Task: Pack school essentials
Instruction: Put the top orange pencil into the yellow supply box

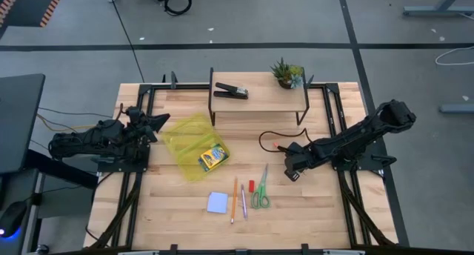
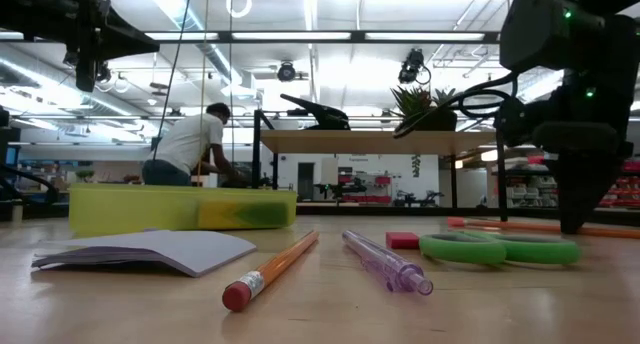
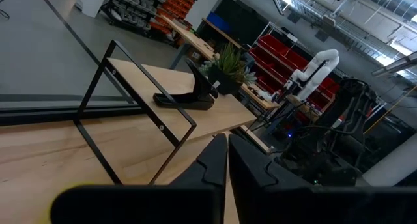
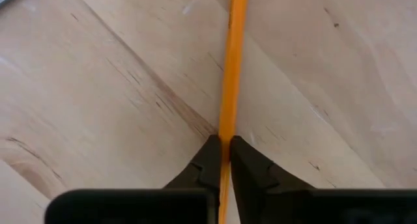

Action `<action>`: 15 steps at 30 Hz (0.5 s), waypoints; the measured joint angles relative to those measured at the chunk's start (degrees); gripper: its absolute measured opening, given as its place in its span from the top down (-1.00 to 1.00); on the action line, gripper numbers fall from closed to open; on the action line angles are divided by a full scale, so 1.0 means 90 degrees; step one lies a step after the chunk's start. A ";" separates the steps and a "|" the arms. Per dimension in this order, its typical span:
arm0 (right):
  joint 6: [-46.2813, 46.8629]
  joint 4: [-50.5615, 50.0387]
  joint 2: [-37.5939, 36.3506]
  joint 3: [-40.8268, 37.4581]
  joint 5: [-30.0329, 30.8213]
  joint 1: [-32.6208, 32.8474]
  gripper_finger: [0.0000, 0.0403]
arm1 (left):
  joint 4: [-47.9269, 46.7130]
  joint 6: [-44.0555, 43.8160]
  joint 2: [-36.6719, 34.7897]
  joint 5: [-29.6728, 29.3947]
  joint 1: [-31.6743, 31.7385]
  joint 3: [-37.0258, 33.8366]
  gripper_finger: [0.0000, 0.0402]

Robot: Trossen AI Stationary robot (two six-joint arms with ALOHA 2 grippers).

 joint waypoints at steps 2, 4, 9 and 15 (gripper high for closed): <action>0.0006 -0.0004 0.0000 0.0010 -0.0004 0.0001 0.87 | 0.0000 0.0000 0.0002 0.0000 0.0002 0.0000 0.90; 0.0038 0.0001 0.0000 0.0011 -0.0025 0.0001 0.87 | -0.0002 0.0000 0.0001 0.0000 0.0001 0.0000 0.92; 0.0030 -0.0065 0.0014 0.0113 -0.0153 0.0006 0.87 | 0.0000 0.0000 0.0001 0.0000 0.0001 0.0000 0.92; -0.0199 -0.0084 0.0010 0.0408 -0.0006 0.0011 0.87 | -0.0002 0.0000 0.0001 0.0000 0.0002 0.0000 0.88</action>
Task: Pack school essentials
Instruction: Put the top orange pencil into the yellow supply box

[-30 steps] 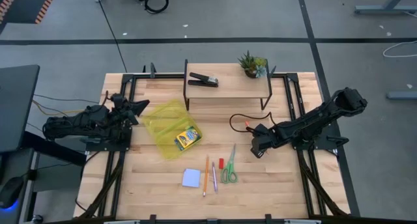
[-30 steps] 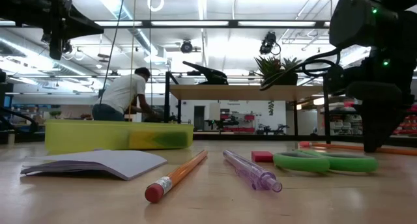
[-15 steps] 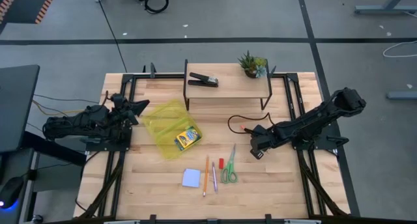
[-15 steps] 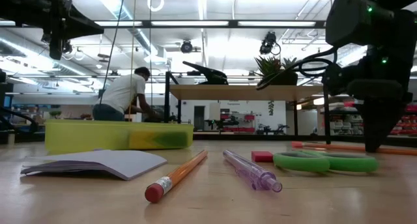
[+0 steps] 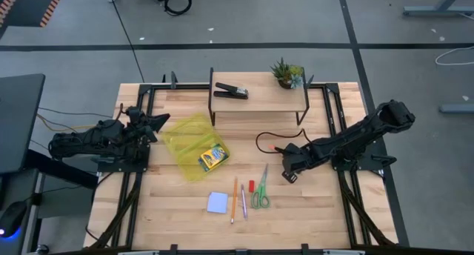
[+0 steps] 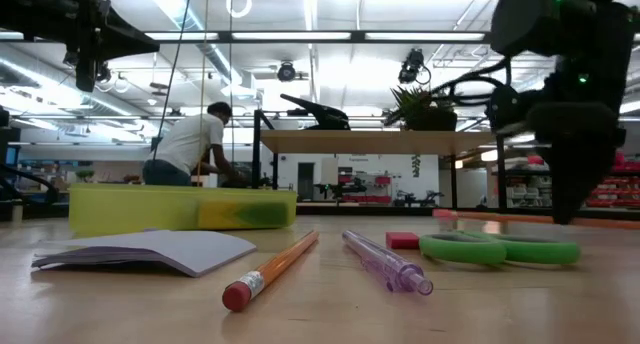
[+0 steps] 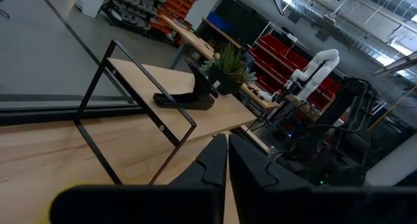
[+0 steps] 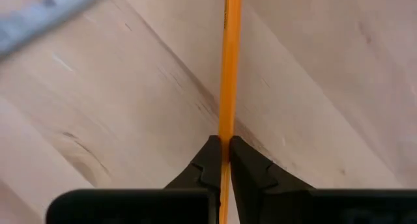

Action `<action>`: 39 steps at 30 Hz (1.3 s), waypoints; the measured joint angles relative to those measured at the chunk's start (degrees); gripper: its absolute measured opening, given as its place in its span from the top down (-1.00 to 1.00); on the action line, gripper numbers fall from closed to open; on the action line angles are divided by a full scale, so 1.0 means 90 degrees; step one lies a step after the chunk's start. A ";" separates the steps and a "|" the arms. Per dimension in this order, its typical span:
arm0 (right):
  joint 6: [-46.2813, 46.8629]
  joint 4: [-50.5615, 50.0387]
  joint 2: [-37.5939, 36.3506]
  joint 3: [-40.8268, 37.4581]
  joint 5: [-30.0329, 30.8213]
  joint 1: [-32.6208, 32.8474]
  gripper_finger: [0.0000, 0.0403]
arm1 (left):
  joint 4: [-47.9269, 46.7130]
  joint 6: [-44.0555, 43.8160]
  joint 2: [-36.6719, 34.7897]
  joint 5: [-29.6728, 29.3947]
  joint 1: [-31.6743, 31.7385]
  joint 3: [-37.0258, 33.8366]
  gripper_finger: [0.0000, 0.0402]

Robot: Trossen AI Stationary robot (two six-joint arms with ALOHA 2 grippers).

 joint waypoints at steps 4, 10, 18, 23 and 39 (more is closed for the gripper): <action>-0.0423 0.0055 -0.0005 0.0320 0.0212 0.0002 0.87 | -0.0002 0.0002 0.0001 0.0000 0.0000 0.0000 0.90; -0.1254 0.0264 0.0009 0.0868 0.0294 -0.0005 0.87 | 0.0000 0.0048 0.0000 0.0000 -0.0002 0.0000 0.93; -0.2274 0.0268 0.0702 0.1951 0.0015 -0.0072 0.87 | -0.0001 0.0055 -0.0001 -0.0001 0.0000 0.0000 0.90; -0.3104 0.0235 0.1766 0.3036 -0.0252 -0.0183 0.87 | 0.0002 0.0053 -0.0001 0.0000 0.0000 0.0000 0.94; -0.6414 -0.1157 0.4572 0.7445 -0.0753 -0.1100 0.87 | 0.0007 0.0058 -0.0001 -0.0002 0.0000 0.0000 0.92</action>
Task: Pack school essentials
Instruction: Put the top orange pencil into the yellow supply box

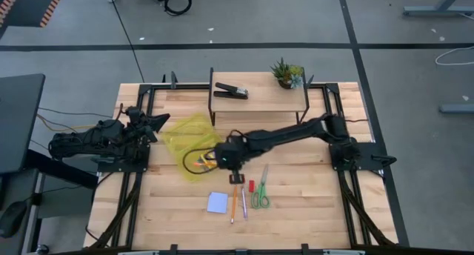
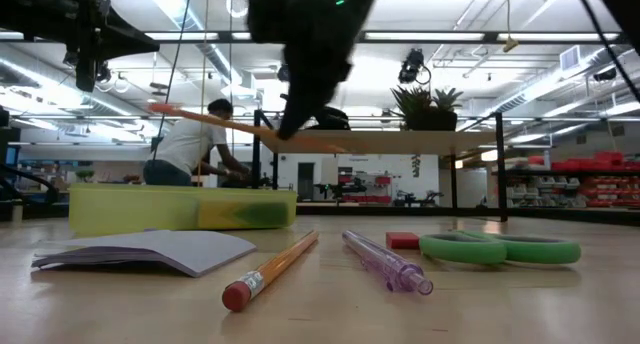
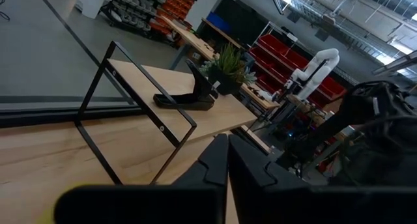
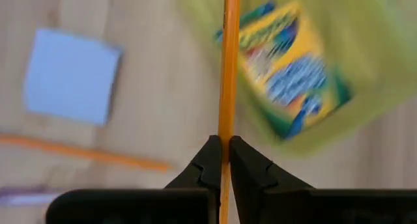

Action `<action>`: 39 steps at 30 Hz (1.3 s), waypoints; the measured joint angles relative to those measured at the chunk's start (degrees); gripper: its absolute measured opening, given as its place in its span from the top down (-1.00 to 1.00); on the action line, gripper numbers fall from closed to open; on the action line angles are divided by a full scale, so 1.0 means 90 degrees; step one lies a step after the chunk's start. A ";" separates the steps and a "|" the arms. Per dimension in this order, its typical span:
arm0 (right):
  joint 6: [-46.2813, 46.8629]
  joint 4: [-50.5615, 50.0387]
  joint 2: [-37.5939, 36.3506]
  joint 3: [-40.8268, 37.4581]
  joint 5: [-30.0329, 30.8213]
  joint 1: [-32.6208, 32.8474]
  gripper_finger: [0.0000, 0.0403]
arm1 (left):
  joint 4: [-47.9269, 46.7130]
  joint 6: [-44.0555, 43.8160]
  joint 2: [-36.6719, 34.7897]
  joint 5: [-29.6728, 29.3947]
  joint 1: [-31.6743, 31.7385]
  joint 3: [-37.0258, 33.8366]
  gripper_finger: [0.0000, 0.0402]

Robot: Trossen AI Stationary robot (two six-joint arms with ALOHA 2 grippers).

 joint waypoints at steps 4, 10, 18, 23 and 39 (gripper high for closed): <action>-0.0799 -0.0286 0.0592 0.1012 -0.0052 -0.0250 0.87 | -0.0001 -0.0002 0.0001 0.0000 0.0000 0.0000 0.93; -0.1881 -0.0731 0.1353 0.2162 -0.0075 -0.0395 0.87 | 0.0015 -0.0168 0.0000 -0.0001 0.0000 0.0000 0.88; -0.3634 -0.0371 0.1730 0.2442 0.0130 -0.0406 0.87 | 0.0015 -0.0179 0.0000 0.0000 0.0000 0.0000 0.88; -0.4373 0.0107 0.1723 0.2442 0.0083 -0.0494 0.87 | 0.0018 -0.0209 0.0000 0.0000 0.0000 0.0000 0.90; -0.4719 0.1485 0.1711 0.1777 -0.0966 -0.1037 0.87 | 0.0014 -0.0221 0.0000 0.0000 0.0000 0.0000 0.88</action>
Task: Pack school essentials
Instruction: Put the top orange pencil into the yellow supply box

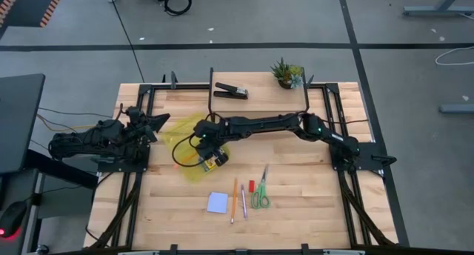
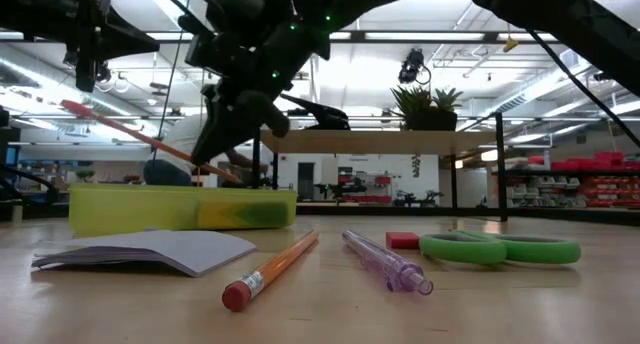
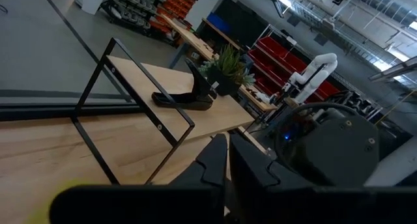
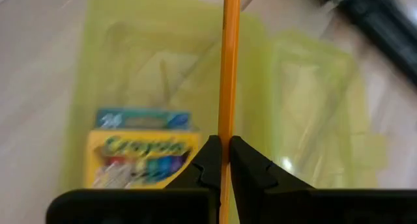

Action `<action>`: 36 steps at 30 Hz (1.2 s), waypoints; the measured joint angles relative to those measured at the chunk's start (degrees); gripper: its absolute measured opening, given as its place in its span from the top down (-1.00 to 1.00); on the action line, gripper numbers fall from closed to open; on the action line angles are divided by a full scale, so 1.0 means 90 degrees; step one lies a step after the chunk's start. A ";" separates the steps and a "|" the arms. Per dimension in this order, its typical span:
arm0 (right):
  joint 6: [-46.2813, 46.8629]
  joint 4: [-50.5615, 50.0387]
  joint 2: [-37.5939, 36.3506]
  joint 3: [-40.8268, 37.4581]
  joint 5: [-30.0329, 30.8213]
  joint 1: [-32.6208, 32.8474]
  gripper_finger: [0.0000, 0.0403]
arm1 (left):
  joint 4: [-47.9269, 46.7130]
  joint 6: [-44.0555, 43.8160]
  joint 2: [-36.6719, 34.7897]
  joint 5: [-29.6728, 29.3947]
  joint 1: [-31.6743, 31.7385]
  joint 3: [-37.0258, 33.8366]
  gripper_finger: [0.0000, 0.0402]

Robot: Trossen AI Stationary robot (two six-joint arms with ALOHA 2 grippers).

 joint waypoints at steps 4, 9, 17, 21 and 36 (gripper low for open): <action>-0.0020 0.0175 0.0000 -0.0157 -0.0015 -0.0047 0.86 | -0.0002 -0.0002 0.0000 0.0000 0.0000 0.0000 0.90; -0.0072 0.0181 0.0000 -0.0423 -0.0016 -0.0085 0.78 | 0.0001 -0.0002 0.0000 0.0002 0.0000 0.0000 0.90; -0.0165 0.0226 0.0000 -0.0721 0.0418 -0.0145 0.72 | -0.0002 -0.0002 0.0000 0.0002 -0.0002 0.0000 0.86; -0.0155 0.0236 0.0000 -0.0727 0.0555 -0.0173 0.71 | -0.0004 -0.0002 0.0000 0.0002 -0.0002 0.0000 0.88; 0.0560 0.0414 -0.0044 -0.0473 0.0437 -0.0001 0.71 | -0.0079 -0.0002 0.0000 0.0002 -0.0002 0.0000 0.86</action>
